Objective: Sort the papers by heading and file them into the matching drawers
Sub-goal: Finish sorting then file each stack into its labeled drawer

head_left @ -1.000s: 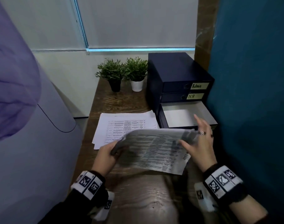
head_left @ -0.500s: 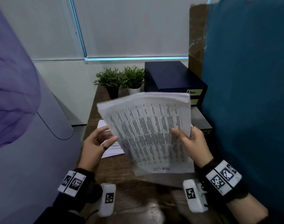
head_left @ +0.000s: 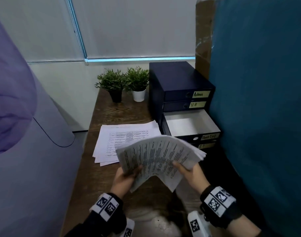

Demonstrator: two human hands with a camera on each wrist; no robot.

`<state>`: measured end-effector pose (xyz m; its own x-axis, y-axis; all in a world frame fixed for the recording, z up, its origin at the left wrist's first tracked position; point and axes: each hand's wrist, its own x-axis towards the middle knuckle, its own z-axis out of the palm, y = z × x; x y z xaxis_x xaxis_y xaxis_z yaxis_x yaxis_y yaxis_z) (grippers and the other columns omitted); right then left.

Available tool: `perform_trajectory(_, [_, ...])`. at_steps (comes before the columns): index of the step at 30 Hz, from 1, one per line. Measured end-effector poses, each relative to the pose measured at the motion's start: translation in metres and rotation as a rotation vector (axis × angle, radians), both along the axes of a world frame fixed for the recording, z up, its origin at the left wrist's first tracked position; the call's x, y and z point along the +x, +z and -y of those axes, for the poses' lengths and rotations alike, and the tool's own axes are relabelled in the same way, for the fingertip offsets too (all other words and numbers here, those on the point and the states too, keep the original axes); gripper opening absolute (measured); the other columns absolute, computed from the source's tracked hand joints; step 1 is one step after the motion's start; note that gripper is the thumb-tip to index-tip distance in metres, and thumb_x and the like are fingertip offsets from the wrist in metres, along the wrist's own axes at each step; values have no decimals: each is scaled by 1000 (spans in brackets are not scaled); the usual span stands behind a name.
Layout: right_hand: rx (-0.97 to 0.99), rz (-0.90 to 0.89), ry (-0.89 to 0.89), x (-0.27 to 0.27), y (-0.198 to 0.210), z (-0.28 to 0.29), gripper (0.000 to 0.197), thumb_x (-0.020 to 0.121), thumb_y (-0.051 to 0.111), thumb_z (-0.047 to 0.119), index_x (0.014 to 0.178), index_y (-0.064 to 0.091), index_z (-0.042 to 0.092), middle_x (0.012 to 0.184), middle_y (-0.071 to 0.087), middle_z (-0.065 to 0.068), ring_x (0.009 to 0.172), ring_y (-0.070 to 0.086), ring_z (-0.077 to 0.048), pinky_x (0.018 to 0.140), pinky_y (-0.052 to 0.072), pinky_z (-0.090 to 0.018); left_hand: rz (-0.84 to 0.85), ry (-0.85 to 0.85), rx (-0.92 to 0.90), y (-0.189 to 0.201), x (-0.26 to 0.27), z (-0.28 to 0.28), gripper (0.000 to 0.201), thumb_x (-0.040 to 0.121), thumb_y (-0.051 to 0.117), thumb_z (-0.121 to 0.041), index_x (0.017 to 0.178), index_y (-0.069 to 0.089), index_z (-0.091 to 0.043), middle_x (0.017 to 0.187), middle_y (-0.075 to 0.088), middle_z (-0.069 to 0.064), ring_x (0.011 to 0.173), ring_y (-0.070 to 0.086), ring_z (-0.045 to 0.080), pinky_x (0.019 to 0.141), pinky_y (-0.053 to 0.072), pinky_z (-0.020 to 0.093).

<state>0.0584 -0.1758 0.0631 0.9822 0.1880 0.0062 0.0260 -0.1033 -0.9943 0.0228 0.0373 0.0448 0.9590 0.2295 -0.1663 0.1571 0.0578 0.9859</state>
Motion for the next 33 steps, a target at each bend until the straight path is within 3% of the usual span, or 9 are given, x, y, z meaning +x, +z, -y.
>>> perform_trajectory(5, [80, 28, 24, 7, 12, 1, 20, 87, 55, 1, 90, 61, 19, 90, 64, 11, 77, 64, 13, 66, 50, -7, 66, 65, -79, 2, -4, 0, 24, 66, 78, -17, 85, 64, -23, 67, 68, -20, 76, 61, -4, 69, 50, 15])
perform_trajectory(9, [30, -15, 47, 2, 3, -2, 18, 75, 71, 19, 89, 61, 23, 90, 68, 11, 84, 66, 2, 71, 52, -15, -50, 35, 24, -9, -2, 6, 20, 65, 79, -16, 75, 66, -27, 73, 72, -13, 79, 65, 9, 73, 54, 18])
perform_trajectory(13, [63, 46, -131, 14, 10, 11, 75, 49, 83, 44, 114, 50, 25, 113, 63, -1, 111, 60, -16, 88, 53, -26, -82, 46, 200, 0, 10, 0, 17, 83, 66, -19, 98, 67, -12, 88, 71, -2, 96, 66, 23, 88, 53, 37])
perform_trajectory(16, [-181, 361, -367, 26, 48, 23, 99, 57, 86, 21, 129, 23, 48, 139, 38, -8, 128, 41, -16, 109, 36, -42, 95, -101, 564, 19, 15, -17, 20, 84, 58, -4, 94, 67, -19, 88, 67, -9, 88, 63, 8, 79, 47, 27])
perform_trajectory(18, [-376, 528, -311, 24, 78, 22, 106, 61, 84, 17, 133, 13, 47, 146, 28, -5, 134, 30, -14, 115, 24, -42, 190, -254, 725, 38, 13, -21, 50, 75, 47, 12, 84, 62, -36, 82, 63, -20, 84, 56, -8, 71, 41, 17])
perform_trajectory(21, [-609, 409, -8, 24, 98, 20, 85, 62, 82, 30, 132, 34, 42, 136, 46, 8, 126, 41, -6, 111, 26, -34, 261, -467, 854, 49, 9, -19, 49, 63, 41, 2, 87, 57, -37, 88, 68, -13, 89, 59, 6, 76, 47, 27])
perform_trajectory(25, [-377, 45, 264, 28, 75, 29, 13, 75, 71, 18, 87, 71, 16, 88, 75, 2, 88, 70, -12, 85, 56, -36, 96, -494, 977, 44, 1, -44, 29, 74, 55, -6, 88, 65, -30, 87, 66, -11, 90, 60, 11, 74, 47, 27])
perform_trajectory(28, [-221, -15, 98, 24, 46, 43, 10, 80, 67, 9, 88, 70, 10, 86, 76, 1, 88, 71, -23, 77, 57, -32, -98, -385, 802, 21, -16, -84, 22, 72, 71, -4, 70, 69, -25, 70, 69, -5, 73, 63, 8, 61, 47, 13])
perform_trajectory(33, [41, -120, -55, 8, 15, 51, 31, 77, 70, 17, 103, 66, 1, 96, 74, -10, 92, 70, -29, 71, 58, -28, -28, 48, 242, -3, -29, -96, 13, 68, 76, -3, 70, 64, -1, 62, 65, 14, 61, 60, 15, 55, 46, 14])
